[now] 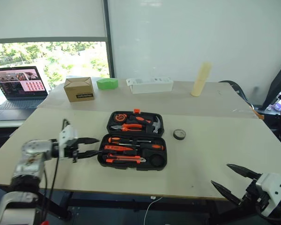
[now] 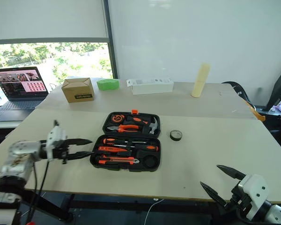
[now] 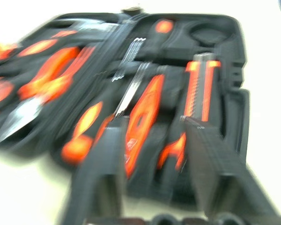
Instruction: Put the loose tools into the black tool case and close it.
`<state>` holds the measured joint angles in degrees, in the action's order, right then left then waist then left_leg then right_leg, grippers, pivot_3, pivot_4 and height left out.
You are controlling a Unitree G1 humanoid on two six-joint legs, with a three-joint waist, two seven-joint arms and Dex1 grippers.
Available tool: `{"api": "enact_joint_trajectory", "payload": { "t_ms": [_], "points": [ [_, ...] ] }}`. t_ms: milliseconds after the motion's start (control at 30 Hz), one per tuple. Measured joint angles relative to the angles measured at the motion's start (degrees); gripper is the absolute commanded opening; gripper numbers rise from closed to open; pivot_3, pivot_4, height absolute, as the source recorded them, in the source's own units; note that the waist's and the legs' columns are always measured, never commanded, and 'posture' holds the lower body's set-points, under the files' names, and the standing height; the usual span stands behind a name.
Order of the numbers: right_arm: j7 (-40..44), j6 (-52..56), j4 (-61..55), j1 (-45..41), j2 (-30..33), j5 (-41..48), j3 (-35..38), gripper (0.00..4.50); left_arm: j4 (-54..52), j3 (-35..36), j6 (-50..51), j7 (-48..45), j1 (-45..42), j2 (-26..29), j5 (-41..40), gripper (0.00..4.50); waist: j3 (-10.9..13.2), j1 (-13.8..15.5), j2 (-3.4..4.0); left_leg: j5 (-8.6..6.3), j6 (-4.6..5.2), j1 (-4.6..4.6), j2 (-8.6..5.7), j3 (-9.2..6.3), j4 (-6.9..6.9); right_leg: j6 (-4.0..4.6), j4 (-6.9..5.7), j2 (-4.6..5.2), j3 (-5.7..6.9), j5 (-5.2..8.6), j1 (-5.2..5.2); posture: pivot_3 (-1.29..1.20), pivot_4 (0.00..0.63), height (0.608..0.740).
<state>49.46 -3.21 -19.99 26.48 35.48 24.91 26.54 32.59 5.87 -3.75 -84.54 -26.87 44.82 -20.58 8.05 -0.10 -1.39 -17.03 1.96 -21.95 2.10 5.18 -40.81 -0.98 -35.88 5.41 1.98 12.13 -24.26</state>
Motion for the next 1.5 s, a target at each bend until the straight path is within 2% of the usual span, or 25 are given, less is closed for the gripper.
{"api": "enact_joint_trajectory", "payload": {
  "t_ms": [67,167,233,300,400,533,633,800,967,1000,1133,1233,1300,1400,1500],
  "points": [
    [-1.95,5.89,-0.98,-4.87,2.48,0.22,-2.01,4.50,-0.30,2.38,2.09,-0.04,3.06,0.59,-1.65,4.45,0.04,-0.41,0.00,0.03,-0.02,0.05,0.06,0.10,-0.07,-0.24,-0.01,0.03,-0.13,0.09,0.00,0.00,0.150,0.740],
    [-4.26,17.51,-2.62,-18.63,9.34,0.01,-8.34,4.50,-3.29,3.79,2.78,0.72,5.38,-0.78,-3.20,4.45,0.12,-0.65,-0.05,0.21,0.09,0.06,0.05,0.18,-0.10,-0.10,0.01,0.03,-0.28,0.04,-0.06,0.00,0.150,0.740],
    [-4.57,22.52,-1.73,-26.03,11.26,-1.22,-12.81,4.50,-4.92,4.43,3.08,0.95,6.59,-1.47,-4.15,4.45,0.11,-0.58,-0.11,0.24,0.08,0.11,0.10,0.13,-0.08,0.08,-0.02,-0.06,-0.23,-0.08,-0.05,0.00,0.150,0.740],
    [-5.54,31.44,4.19,-40.21,11.84,-4.52,-21.22,4.50,-7.38,4.26,4.23,1.47,6.98,-2.93,-4.67,4.45,0.15,-0.46,-0.14,0.25,0.08,-0.07,0.04,0.14,-0.07,0.23,-0.04,-0.07,-0.22,-0.25,-0.23,0.00,0.150,0.740],
    [-7.42,41.48,13.08,-53.74,11.22,-10.35,-30.96,4.50,-9.48,4.21,5.41,2.65,6.30,-4.10,-5.46,4.45,0.15,0.20,-0.15,0.25,0.08,-0.40,-0.11,0.07,-0.01,0.18,-0.07,-0.06,-0.05,-0.28,-0.52,0.00,0.150,0.740],
    [-5.44,43.55,24.81,-64.22,8.52,-15.64,-39.08,4.50,-10.66,3.92,6.84,3.91,5.47,-4.58,-5.48,4.45,0.14,0.47,-0.12,0.41,-0.18,-1.11,-0.18,0.12,-0.03,0.08,-0.10,-0.09,0.05,-0.33,-1.04,0.00,0.150,0.740],
    [-1.40,37.57,39.64,-73.56,3.86,-20.76,-45.67,3.73,-14.52,2.68,7.64,5.34,4.97,-6.01,-5.43,4.50,0.14,-0.23,-0.12,0.37,-0.12,-1.28,-0.23,0.16,-0.04,-0.12,0.20,-0.05,0.05,-0.42,-1.03,0.00,0.150,0.740],
    [2.82,28.96,50.60,-76.73,1.58,-24.63,-48.12,2.02,-16.78,2.39,8.81,6.94,6.85,-5.92,-5.43,4.50,0.15,-0.24,-0.11,0.29,-0.02,-1.32,-0.28,0.17,-0.03,-0.31,0.28,0.16,0.12,-0.33,-1.01,0.00,0.150,0.740],
    [4.58,26.21,54.93,-78.41,0.08,-26.42,-48.17,0.26,-17.82,2.18,9.12,7.61,7.24,-5.93,-5.39,4.50,0.15,-0.55,-0.11,0.34,-0.09,-1.28,-0.27,0.15,-0.06,-0.32,0.19,0.15,0.13,-0.33,-0.97,0.00,0.150,0.740],
    [4.76,25.66,55.19,-78.59,0.04,-26.55,-47.85,0.08,-18.13,2.18,9.13,7.59,7.24,-5.93,-5.39,4.50,0.15,-0.56,-0.11,0.34,-0.09,-1.27,-0.26,0.14,-0.07,-0.31,0.14,0.15,0.13,-0.34,-0.97,0.00,0.150,0.740],
    [10.81,22.39,52.02,-78.33,2.33,-23.91,-44.65,0.08,-18.60,1.89,9.15,6.61,7.28,-5.93,-5.55,4.50,0.20,-0.59,-0.03,0.32,-0.06,-1.23,-0.25,0.10,-0.07,-0.29,0.06,0.12,0.12,-0.35,-0.98,0.00,0.150,0.740],
    [21.01,23.03,41.15,-75.92,5.32,-17.18,-42.01,0.08,-19.83,0.94,9.00,3.91,7.59,-5.24,-5.58,4.50,0.21,-0.59,-0.02,0.32,-0.05,-1.23,-0.20,0.04,-0.06,-0.28,0.08,0.04,0.13,-0.35,-0.98,0.00,0.150,0.740],
    [28.11,28.54,30.20,-74.49,7.37,-11.72,-41.95,0.08,-20.02,0.43,8.85,1.66,7.74,-4.19,-5.57,4.50,0.22,-0.67,0.01,0.28,0.01,-1.22,-0.16,0.01,-0.05,-0.27,0.07,0.04,0.13,-0.35,-0.99,0.00,0.150,0.740],
    [29.76,36.94,19.04,-74.34,7.91,-10.57,-45.76,0.08,-18.68,-0.03,7.28,-0.03,7.41,-3.65,-5.15,4.50,0.22,-0.83,0.01,0.15,0.23,-1.13,-0.17,0.02,-0.09,-0.21,0.04,0.03,0.12,-0.38,-0.92,0.00,0.150,0.740],
    [27.48,41.99,14.49,-72.58,5.22,-11.25,-49.57,0.08,-18.10,-0.34,7.01,-0.14,7.55,-3.73,-4.72,4.50,0.22,-0.64,0.01,0.16,0.22,-1.15,-0.18,0.00,-0.15,-0.18,0.01,0.06,0.15,-0.40,-0.94,0.00,0.150,0.740]
  ]
}}
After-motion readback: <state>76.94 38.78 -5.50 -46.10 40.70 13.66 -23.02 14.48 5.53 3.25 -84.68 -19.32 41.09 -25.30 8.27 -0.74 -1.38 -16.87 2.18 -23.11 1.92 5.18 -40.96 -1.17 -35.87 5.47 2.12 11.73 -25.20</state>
